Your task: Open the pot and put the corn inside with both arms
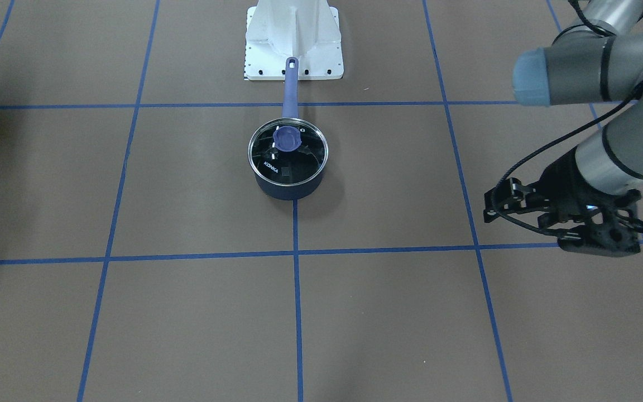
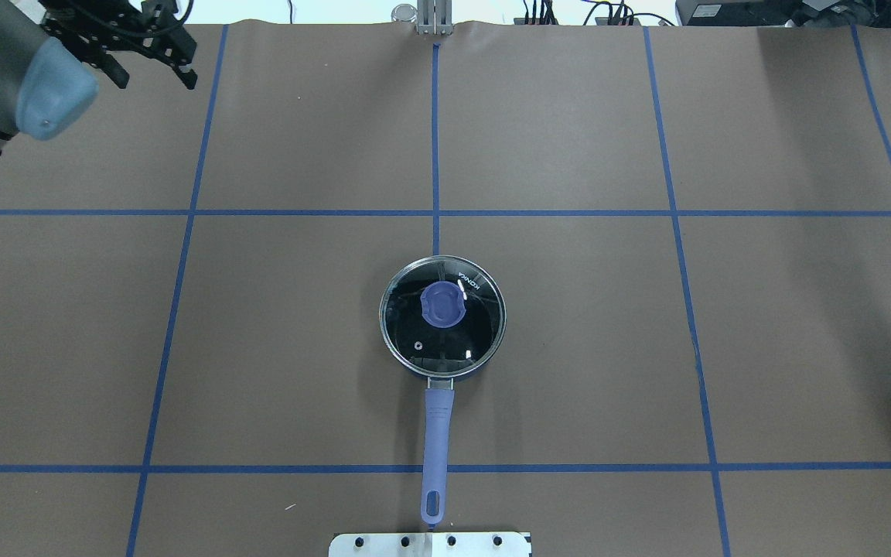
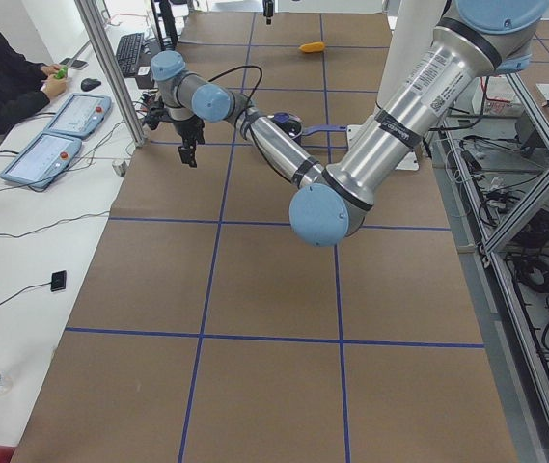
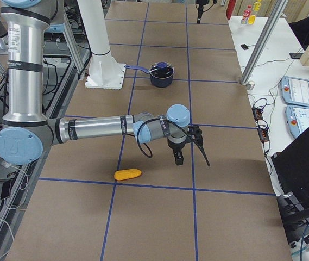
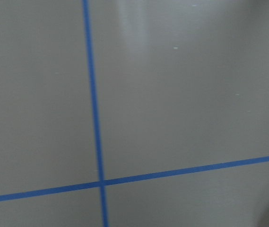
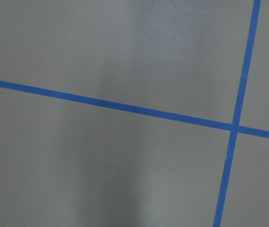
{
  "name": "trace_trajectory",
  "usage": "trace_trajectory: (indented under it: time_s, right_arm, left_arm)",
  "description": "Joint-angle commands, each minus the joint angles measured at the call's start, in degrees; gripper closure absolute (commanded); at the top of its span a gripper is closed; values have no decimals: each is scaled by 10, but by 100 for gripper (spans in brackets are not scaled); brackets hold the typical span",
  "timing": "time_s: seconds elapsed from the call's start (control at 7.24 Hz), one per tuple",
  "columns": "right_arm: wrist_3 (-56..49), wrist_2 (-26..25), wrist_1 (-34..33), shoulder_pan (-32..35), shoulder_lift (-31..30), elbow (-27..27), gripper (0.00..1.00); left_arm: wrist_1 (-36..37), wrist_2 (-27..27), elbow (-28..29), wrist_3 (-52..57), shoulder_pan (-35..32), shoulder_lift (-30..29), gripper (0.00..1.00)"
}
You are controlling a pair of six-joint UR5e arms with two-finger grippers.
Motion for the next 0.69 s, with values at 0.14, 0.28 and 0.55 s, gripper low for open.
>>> trace_trajectory:
  time_s: [0.14, 0.28, 0.55]
  right_arm:
    - [2, -7, 5, -5, -32, 9, 0]
    - [2, -1, 14, -8, -53, 19, 0]
    - [1, -3, 89, -25, -109, 35, 0]
  left_arm:
    - [-3, 93, 34, -132, 125, -123, 2]
    - [-2, 120, 46, -153, 158, -147, 2]
    - [-2, 136, 47, -167, 189, -171, 2]
